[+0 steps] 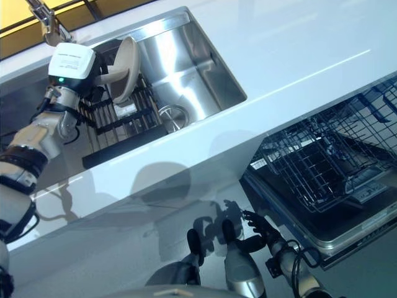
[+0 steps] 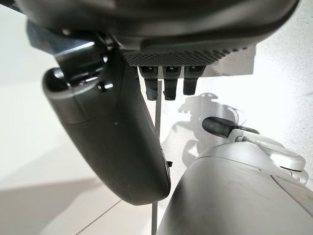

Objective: Pick up plates and place into dishwasher.

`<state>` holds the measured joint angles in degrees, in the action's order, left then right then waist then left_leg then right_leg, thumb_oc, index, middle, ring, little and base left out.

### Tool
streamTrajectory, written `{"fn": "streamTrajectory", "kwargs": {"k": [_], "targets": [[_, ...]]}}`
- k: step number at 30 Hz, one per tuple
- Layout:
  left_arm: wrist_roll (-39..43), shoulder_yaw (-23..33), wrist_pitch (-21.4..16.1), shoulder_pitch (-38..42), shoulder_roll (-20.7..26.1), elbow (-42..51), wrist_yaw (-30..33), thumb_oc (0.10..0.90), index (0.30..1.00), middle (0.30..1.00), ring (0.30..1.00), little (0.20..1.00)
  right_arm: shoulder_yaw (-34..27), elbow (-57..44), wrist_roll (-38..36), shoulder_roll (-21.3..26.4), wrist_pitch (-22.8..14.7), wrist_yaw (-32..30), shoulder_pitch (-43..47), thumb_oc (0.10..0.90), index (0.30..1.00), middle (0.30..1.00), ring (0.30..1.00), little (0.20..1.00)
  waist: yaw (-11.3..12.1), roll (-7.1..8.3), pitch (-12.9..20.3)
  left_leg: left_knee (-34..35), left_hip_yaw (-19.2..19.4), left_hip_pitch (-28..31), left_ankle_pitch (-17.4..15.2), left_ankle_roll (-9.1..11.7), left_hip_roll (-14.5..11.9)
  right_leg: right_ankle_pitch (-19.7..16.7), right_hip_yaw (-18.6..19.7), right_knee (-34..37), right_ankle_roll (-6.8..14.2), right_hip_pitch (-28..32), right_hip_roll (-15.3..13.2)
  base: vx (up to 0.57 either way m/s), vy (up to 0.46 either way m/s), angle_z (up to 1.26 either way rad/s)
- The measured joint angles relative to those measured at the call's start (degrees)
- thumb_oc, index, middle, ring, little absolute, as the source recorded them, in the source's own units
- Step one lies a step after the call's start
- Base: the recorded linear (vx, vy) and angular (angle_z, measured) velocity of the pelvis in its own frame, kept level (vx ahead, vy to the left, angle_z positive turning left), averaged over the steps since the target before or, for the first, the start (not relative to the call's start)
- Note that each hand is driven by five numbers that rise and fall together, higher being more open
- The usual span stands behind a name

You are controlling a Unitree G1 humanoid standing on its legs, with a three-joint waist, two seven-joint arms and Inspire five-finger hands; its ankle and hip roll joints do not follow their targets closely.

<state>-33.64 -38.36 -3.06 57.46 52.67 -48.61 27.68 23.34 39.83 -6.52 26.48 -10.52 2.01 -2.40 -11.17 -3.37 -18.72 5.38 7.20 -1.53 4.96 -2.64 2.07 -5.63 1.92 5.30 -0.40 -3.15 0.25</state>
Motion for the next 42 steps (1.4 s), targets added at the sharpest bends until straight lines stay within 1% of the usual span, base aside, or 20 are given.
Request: {"fn": "streamTrajectory", "kwargs": {"k": [6,14,17,20,23,27,29,30,34,39,40,42], "targets": [[0.01,-0.05,-0.26,-0.08,0.00,-0.30,-1.00,0.100,0.300,0.300,0.300,0.200,0.00,-1.93,1.18,0.00,0.53,0.70,-0.09,0.800,0.900,0.900,0.900,0.900,-0.07,-0.05,-0.03,-0.01,-0.32,1.02,0.02,-0.04,0.03,0.02,-0.15,-0.01,0.00,1.05,-0.02,0.00,0.000,0.00],[-0.13,-0.08,-4.61,-0.84,-0.01,0.88,-1.12,0.100,0.300,0.300,0.300,0.200,-0.05,-2.41,2.25,-0.01,1.08,1.03,-0.21,0.800,0.900,0.900,0.900,0.900,-0.08,-0.03,-0.01,0.01,-0.93,3.13,0.00,0.00,0.01,0.05,-0.76,0.00,0.01,3.35,-0.06,0.00,-0.007,0.03],[-0.15,-0.07,-4.92,-0.91,0.03,2.13,-0.96,0.100,0.300,0.300,0.300,0.200,-0.14,-3.49,2.30,0.00,1.23,1.01,-0.59,0.800,0.900,0.900,0.900,0.900,-0.08,-0.04,0.07,0.01,-1.08,3.43,-0.11,0.15,0.02,0.05,-0.77,0.00,0.00,3.72,-0.06,0.00,-0.005,0.01],[-0.14,-0.10,-6.14,-0.94,0.03,2.95,-0.96,0.100,0.300,0.300,0.300,0.200,-0.13,-4.70,2.65,-0.01,1.43,1.04,-0.99,0.800,0.900,0.900,0.900,0.900,-0.07,0.02,0.12,0.00,-1.17,3.91,-0.05,0.14,0.00,0.03,-0.85,-0.01,-0.02,4.27,-0.05,0.00,0.000,0.00],[-0.09,-0.09,-6.26,-0.98,0.03,3.17,-0.58,0.100,0.300,0.300,0.300,0.200,-0.15,-5.85,2.65,-0.01,1.82,1.01,-1.61,0.800,0.900,0.900,0.900,0.900,-0.06,0.05,0.71,0.01,-1.23,4.37,-0.05,0.12,-0.01,0.04,-0.84,-0.01,-0.01,4.72,-0.04,-0.01,-0.022,0.00],[-0.09,-0.09,-8.45,-1.90,0.03,3.63,0.73,0.100,0.300,0.300,0.300,0.200,-0.83,-5.95,2.65,-0.01,2.11,1.04,-1.95,0.800,0.900,0.900,0.900,0.900,-0.07,0.33,1.36,0.01,-1.22,5.33,0.04,-0.02,-0.02,0.05,-0.82,-0.01,-0.01,5.70,-0.04,0.00,0.000,0.00],[-0.08,-0.08,-8.47,-1.91,0.03,4.08,1.24,0.100,0.300,0.300,0.300,0.200,-1.03,-6.09,2.65,-0.01,2.24,1.09,-1.94,0.800,0.900,0.900,0.900,0.900,-0.05,0.54,1.53,0.01,-1.24,5.33,0.02,0.01,-0.02,0.04,-0.84,-0.01,-0.01,5.74,-0.05,0.00,0.000,0.00],[-0.06,-0.08,-8.47,-2.18,0.03,4.82,1.90,0.100,0.300,0.300,0.300,0.200,-1.07,-6.44,2.65,-0.01,2.41,1.12,-2.08,0.800,0.900,0.900,0.900,0.900,-0.08,0.88,1.95,0.01,-1.26,5.37,0.01,0.05,-0.02,0.04,-0.86,-0.01,-0.02,5.79,-0.04,0.00,0.000,0.00],[-0.08,0.38,-8.57,-5.01,0.14,7.00,2.79,0.100,0.300,0.300,0.300,0.200,-1.07,-7.01,2.65,-0.02,3.11,1.36,-2.84,0.800,0.900,0.900,0.900,0.900,-0.07,1.37,3.15,0.02,-1.31,6.48,-0.16,0.22,-0.02,0.11,-0.79,0.00,-0.06,6.82,-0.04,0.00,0.000,0.00],[-0.11,0.39,-8.83,-6.62,0.42,8.41,3.47,0.100,0.300,0.300,0.300,0.200,-1.15,-7.08,2.65,-0.01,3.25,2.14,-3.56,0.800,0.900,0.900,0.900,0.900,0.01,1.85,3.49,0.02,-1.42,7.02,-0.20,0.33,-0.05,0.12,-0.81,0.00,-0.06,7.43,-0.02,0.00,-0.006,0.00],[-0.11,0.42,-9.48,-7.77,1.46,9.92,4.20,0.100,0.300,0.300,0.300,0.200,-1.14,-7.29,2.65,-0.01,3.24,2.26,-4.04,0.800,0.900,0.900,0.900,0.900,-0.03,1.89,3.78,0.02,-1.43,7.05,-0.21,0.33,-0.05,0.12,-0.80,0.01,-0.07,7.45,-0.03,-0.01,-0.034,0.00],[-0.11,0.42,-9.67,-8.21,1.94,10.69,4.48,0.100,0.300,0.300,0.300,0.200,-1.14,-7.45,2.63,-0.01,3.23,2.28,-4.28,0.800,0.900,0.900,0.900,0.900,0.03,1.97,3.95,0.02,-1.46,7.04,-0.20,0.33,-0.05,0.11,-0.81,0.00,-0.07,7.45,-0.02,-0.02,-0.038,0.00]]}}
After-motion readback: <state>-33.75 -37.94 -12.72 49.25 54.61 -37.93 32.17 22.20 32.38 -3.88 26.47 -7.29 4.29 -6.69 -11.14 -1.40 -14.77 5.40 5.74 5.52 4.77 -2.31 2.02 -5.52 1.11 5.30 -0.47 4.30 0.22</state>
